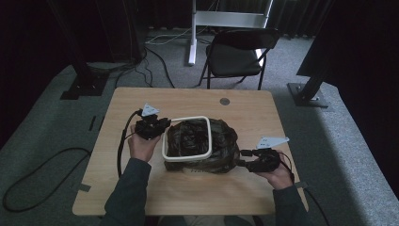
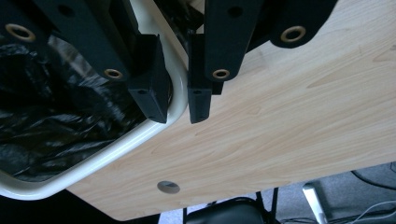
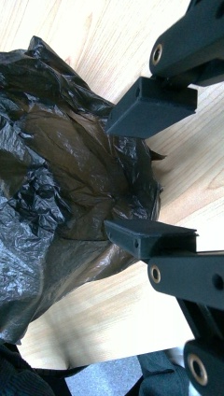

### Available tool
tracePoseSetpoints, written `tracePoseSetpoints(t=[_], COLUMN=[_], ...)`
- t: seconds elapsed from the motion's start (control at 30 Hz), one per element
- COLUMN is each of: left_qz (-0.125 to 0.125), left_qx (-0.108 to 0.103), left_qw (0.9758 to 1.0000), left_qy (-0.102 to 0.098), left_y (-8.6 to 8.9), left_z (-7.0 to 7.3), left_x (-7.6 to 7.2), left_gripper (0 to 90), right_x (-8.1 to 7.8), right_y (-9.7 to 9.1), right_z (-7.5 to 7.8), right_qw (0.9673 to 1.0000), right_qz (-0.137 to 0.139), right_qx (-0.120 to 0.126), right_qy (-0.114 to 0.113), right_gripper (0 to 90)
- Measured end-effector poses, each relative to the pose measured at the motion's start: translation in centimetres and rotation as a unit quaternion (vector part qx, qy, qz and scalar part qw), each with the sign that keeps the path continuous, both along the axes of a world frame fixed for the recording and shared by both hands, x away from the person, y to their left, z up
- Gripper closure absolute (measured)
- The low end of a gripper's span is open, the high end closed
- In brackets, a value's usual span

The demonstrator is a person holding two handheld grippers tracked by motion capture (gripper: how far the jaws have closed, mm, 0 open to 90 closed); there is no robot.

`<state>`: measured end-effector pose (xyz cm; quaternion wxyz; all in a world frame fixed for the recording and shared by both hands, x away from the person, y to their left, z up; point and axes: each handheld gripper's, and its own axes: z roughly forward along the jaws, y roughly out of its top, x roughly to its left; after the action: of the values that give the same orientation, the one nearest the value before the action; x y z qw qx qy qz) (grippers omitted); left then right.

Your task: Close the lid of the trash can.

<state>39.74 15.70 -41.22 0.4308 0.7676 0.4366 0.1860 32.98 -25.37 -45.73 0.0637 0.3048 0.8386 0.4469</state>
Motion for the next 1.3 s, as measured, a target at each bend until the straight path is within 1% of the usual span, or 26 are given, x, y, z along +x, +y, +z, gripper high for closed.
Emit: tracePoseSetpoints(t=[0.27, 0.33, 0.67, 0.73, 0.83, 0.9, 1.1, 1.17, 1.3], left_qz=[-0.003, -0.004, -0.012, -0.012, -0.010, -0.009, -0.012, -0.010, -0.008], left_qx=[-0.007, -0.005, 0.007, 0.013, 0.014, 0.012, 0.026, 0.027, 0.034], left_qw=[1.0000, 1.0000, 0.9999, 0.9998, 0.9998, 0.9999, 0.9996, 0.9996, 0.9993], left_qy=[0.000, 0.001, 0.000, -0.001, 0.000, 0.001, 0.006, 0.007, 0.009], left_y=[-0.8, -1.1, -2.7, -3.0, -3.4, -3.5, -4.4, -4.5, -4.9], left_z=[0.6, 0.6, 0.9, 1.0, 1.0, 1.1, 0.9, 0.9, 0.8], left_x=[0.1, 0.2, 0.4, 0.5, 0.6, 0.6, 0.8, 0.8, 0.8], left_gripper=[79.3, 79.3, 79.3, 79.3, 79.3, 79.3, 79.3, 79.4, 79.4], right_x=[0.0, 0.0, 0.0, 0.0, 0.0, 0.0, 0.0, 0.0, 0.0], right_y=[0.0, 0.0, 0.0, 0.0, 0.0, 0.0, -0.1, -0.1, -0.1], right_z=[0.0, 0.0, 0.0, 0.0, 0.0, 0.0, -0.1, 0.0, 0.0], right_qw=[1.0000, 1.0000, 1.0000, 1.0000, 1.0000, 1.0000, 1.0000, 1.0000, 1.0000], right_qz=[0.000, 0.000, 0.000, 0.000, 0.000, 0.000, -0.001, -0.001, -0.001], right_qx=[0.000, 0.000, 0.000, 0.000, 0.000, 0.000, 0.001, 0.001, 0.001], right_qy=[0.000, 0.001, 0.000, 0.000, 0.000, 0.001, 0.001, 0.000, 0.000], right_gripper=[47.1, 47.1, 47.1, 47.1, 47.1, 47.1, 47.1, 47.1, 47.1])
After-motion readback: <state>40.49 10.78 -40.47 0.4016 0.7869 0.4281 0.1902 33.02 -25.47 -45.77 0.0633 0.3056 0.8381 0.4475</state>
